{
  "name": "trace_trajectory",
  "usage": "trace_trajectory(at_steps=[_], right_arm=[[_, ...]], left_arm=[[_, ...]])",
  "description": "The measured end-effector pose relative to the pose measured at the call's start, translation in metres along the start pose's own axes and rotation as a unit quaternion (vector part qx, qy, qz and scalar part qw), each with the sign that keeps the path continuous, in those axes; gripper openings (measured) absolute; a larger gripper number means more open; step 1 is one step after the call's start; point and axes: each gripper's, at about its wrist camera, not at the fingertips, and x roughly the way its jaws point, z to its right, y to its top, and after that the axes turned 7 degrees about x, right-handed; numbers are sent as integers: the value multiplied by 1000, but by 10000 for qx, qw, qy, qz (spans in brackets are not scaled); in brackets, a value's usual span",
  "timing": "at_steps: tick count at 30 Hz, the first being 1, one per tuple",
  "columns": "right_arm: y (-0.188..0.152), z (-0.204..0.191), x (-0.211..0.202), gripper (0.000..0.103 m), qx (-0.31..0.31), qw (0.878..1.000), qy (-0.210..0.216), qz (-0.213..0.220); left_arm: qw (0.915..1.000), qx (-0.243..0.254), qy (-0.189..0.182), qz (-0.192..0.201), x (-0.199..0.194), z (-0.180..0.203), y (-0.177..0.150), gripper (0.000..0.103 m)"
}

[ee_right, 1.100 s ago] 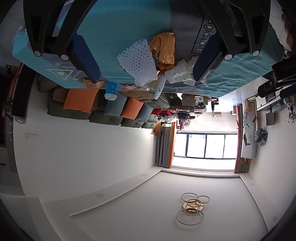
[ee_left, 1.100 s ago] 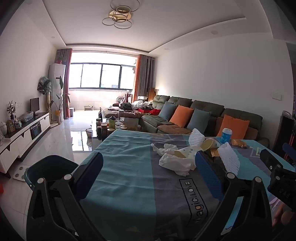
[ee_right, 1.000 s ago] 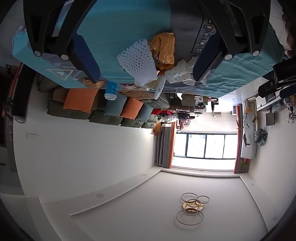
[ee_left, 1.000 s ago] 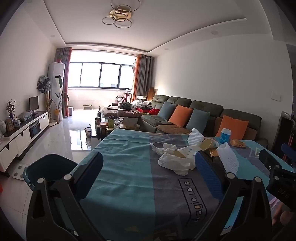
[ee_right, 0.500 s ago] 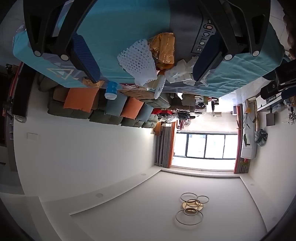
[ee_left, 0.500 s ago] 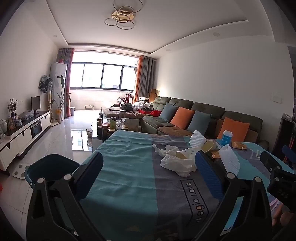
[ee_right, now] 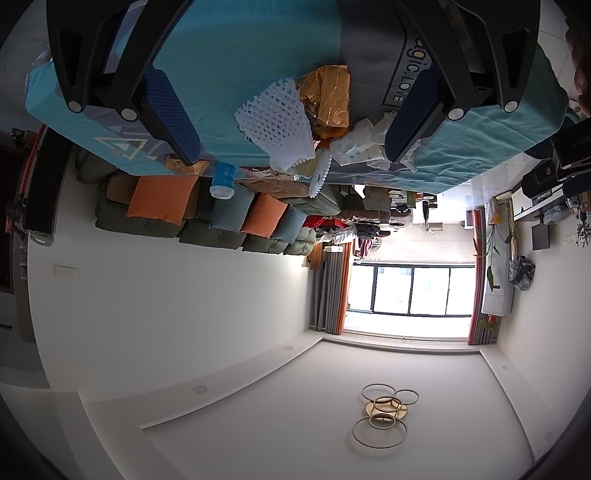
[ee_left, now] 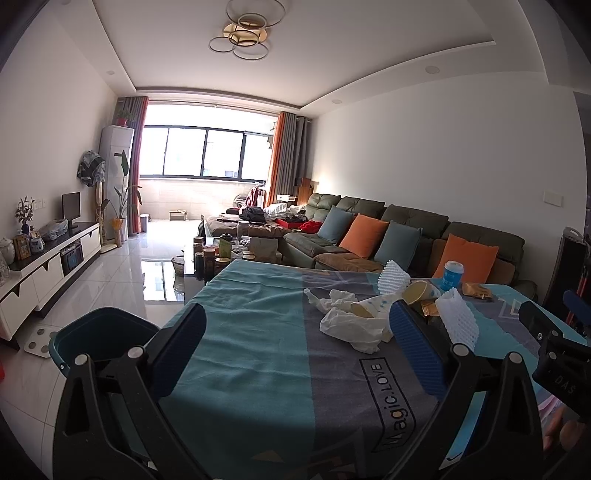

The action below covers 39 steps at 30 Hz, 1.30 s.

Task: Collect trash

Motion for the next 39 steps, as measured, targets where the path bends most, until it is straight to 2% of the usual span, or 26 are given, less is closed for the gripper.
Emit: trace_trajectory(at_steps=[39], right_arm=[[-2, -1, -1, 97, -37, 10000, 23, 81]], left_arm=[[9999, 21, -1, 132, -5, 4, 4, 98]])
